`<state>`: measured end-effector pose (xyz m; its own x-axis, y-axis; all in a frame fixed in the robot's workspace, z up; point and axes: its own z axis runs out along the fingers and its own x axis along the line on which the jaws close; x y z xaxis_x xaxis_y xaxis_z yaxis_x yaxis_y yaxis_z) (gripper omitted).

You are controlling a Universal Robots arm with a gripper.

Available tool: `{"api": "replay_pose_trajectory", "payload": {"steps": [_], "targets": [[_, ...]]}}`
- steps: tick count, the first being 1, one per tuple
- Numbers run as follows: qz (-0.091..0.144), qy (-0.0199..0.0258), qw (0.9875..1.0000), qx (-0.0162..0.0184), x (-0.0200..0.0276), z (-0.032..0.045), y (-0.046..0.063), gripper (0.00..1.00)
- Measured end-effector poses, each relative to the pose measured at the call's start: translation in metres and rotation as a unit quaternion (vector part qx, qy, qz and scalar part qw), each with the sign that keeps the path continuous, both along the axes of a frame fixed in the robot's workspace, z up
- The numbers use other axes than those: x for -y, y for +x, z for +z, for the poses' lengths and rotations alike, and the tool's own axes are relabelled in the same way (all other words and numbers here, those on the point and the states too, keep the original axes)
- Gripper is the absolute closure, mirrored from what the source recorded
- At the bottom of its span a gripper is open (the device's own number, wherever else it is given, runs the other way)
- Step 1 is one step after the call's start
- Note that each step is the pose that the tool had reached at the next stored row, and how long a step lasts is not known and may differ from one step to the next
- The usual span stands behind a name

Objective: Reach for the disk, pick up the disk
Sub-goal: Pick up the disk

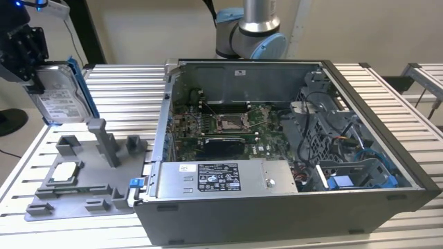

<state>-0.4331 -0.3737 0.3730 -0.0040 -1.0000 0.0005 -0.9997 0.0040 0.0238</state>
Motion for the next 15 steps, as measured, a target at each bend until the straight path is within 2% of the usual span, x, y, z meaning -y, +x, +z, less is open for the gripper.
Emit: {"api": "replay_pose_trajectory", "payload": {"steps": [15], "targets": [[0.0, -0.0007, 1.0, 0.0, 0.0, 0.0204, 0.0, 1.0]]}}
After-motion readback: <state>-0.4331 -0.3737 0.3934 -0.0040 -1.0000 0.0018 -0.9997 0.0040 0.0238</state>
